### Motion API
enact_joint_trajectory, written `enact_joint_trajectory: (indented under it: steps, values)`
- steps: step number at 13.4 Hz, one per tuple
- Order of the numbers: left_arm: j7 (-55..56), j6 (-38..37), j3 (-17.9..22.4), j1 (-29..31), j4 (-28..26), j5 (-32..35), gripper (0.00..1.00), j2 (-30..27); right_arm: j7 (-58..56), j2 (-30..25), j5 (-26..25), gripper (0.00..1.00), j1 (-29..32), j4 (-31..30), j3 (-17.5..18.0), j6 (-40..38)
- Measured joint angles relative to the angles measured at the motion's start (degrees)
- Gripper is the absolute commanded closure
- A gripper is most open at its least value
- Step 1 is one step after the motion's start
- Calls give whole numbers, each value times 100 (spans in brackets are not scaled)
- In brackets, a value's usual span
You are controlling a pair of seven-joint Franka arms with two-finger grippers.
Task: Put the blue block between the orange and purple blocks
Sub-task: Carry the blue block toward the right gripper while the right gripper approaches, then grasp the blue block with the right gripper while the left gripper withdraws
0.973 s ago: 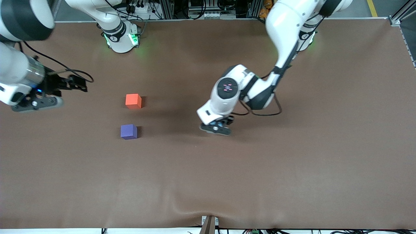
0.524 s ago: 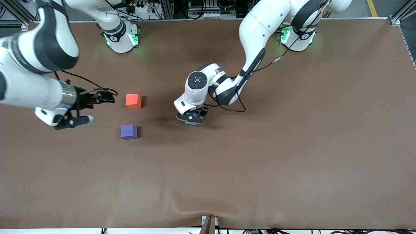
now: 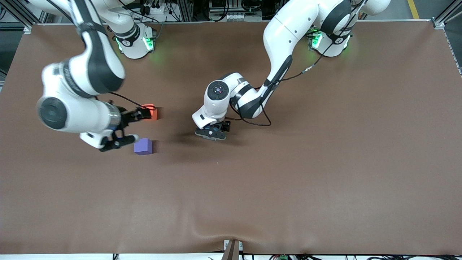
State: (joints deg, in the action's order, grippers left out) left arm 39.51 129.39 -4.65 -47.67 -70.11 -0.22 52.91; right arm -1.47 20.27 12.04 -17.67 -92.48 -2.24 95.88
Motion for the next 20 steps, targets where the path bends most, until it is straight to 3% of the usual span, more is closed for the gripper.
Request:
enact_joint_trajectory:
  steps: [5,7,12,19,20]
  values:
    - [0,-1847,79,500,-24,203,0,-1220,1935,447,263,0,-654,-141,5,779]
    - [-14,-2382,100,952,-113,217,0,-1567,2568,623,482,0,-826,-146,7,1133]
    - [-366,-3480,95,2432,-134,221,0,-2516,3377,1226,479,0,-1465,-70,3,1946]
    - [-1295,-4137,64,3751,-218,220,0,-3810,3728,1792,345,0,-1875,-21,-11,2723]
    - [-1594,-4138,65,3960,-234,220,0,-3908,3827,1834,341,7,-1915,-21,-11,2813]
